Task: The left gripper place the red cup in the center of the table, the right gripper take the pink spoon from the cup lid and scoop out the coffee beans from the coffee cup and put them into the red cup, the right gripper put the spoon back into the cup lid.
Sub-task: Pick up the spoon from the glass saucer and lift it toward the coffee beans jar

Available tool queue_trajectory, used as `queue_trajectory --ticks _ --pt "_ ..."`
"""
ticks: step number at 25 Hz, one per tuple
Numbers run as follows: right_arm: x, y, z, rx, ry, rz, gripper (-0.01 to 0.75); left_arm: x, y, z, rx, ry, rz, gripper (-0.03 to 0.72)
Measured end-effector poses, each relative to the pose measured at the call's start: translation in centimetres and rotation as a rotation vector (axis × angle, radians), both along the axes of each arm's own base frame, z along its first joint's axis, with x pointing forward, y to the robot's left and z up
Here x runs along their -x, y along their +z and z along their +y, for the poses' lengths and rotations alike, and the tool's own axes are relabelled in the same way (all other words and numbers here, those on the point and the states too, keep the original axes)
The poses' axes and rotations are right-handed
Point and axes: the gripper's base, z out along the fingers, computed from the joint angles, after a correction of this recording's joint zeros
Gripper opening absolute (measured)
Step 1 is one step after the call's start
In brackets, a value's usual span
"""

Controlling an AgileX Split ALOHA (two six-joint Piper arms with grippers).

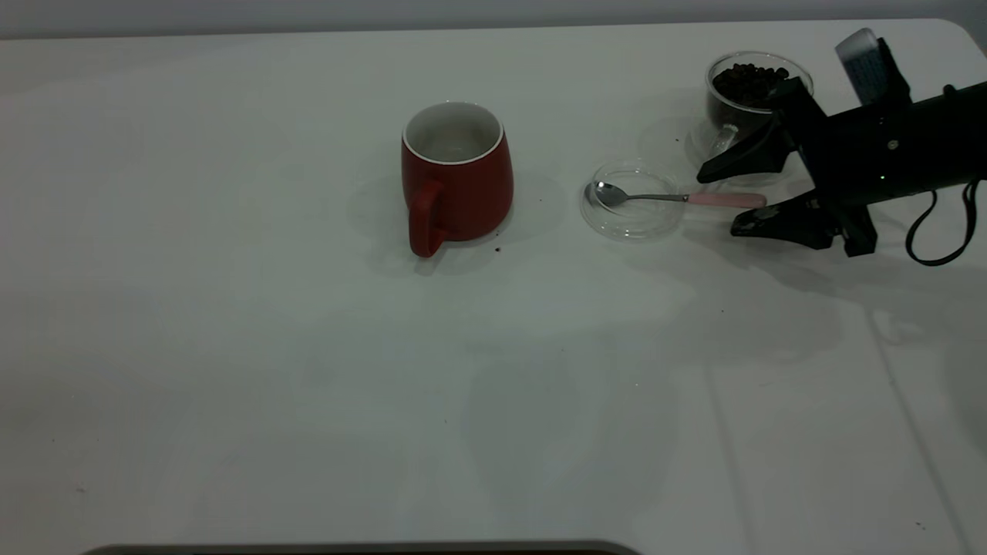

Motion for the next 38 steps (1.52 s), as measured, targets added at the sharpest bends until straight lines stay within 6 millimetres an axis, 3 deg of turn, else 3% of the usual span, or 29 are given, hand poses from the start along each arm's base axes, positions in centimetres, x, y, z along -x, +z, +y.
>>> queue_trajectory --ticks 17,24,28,38 --pt "-0.9 0.3 0.2 0.024 0.035 -0.056 0.368 0.0 0.0 0.0 0.000 0.000 0.000 0.569" --pt "-0.9 0.4 0.2 0.043 0.085 -0.109 0.174 0.0 0.0 0.0 0.000 0.000 0.000 0.569" --pt "-1.0 1.4 0.3 0.045 0.140 -0.149 0.115 0.0 0.0 0.0 0.000 0.000 0.000 0.569" --pt "-1.4 6.7 -0.5 0.147 0.308 -0.266 0.113 0.0 0.0 0.0 -0.001 -0.001 0.000 0.569"
